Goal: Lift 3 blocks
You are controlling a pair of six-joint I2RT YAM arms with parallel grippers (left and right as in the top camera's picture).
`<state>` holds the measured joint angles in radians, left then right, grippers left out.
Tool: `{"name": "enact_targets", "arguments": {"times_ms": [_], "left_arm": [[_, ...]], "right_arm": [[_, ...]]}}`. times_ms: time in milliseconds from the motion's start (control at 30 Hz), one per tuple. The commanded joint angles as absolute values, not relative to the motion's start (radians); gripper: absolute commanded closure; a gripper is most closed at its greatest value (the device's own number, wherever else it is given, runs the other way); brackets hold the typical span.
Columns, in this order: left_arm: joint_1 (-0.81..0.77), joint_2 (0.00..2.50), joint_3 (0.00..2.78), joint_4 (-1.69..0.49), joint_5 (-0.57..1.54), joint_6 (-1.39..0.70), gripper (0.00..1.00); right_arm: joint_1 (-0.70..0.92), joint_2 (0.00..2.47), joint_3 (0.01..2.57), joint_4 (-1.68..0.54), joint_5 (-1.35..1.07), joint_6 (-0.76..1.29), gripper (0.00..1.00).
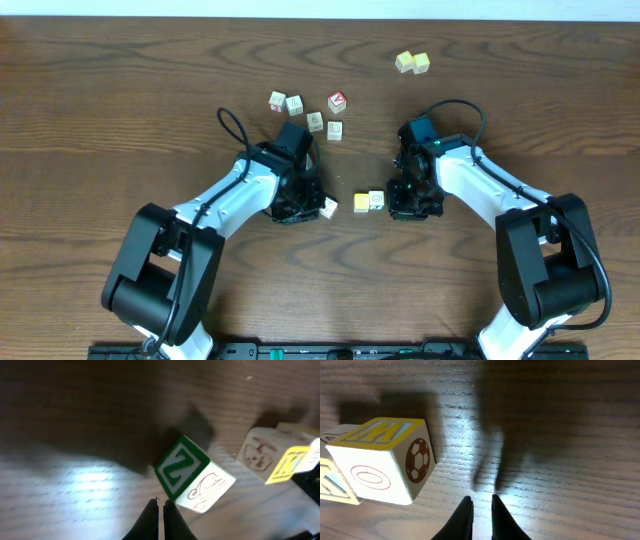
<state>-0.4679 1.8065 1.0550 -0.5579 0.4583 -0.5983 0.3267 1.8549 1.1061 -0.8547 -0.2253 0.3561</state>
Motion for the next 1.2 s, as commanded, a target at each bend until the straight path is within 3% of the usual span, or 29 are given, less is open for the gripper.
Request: {"name": "enact_targets", "arguments": {"times_ms": [0, 300, 500, 833, 1167], "left_arm": [[-0.485, 1.824, 1.049, -0.518, 0.426, -0.615, 0.93], [-0.556, 1.826, 1.049, -0.426, 0.424, -0.626, 0.93], [-0.559, 1.826, 1.049, -0.430, 0.304, -0.618, 0.93], [-0.475, 1.736, 1.093, -0.503, 0.163, -0.453, 0.93], [-0.529, 1.806, 1.085, -0.333, 0.280, -0.453, 0.93]], "right_arm": [[0.340, 1.851, 1.124, -0.856, -0.214, 0.365, 0.89], [0.340, 1.851, 1.124, -0.857, -0.214, 0.365, 0.89], [0.340, 1.851, 1.124, -0.857, -0.213, 0.361, 0.89], [0.340, 1.851, 1.124, -0.857, -0.207, 0.358, 0.89], [0.340, 1.851, 1.124, -0.848, -0.207, 0.358, 0.89]]}}
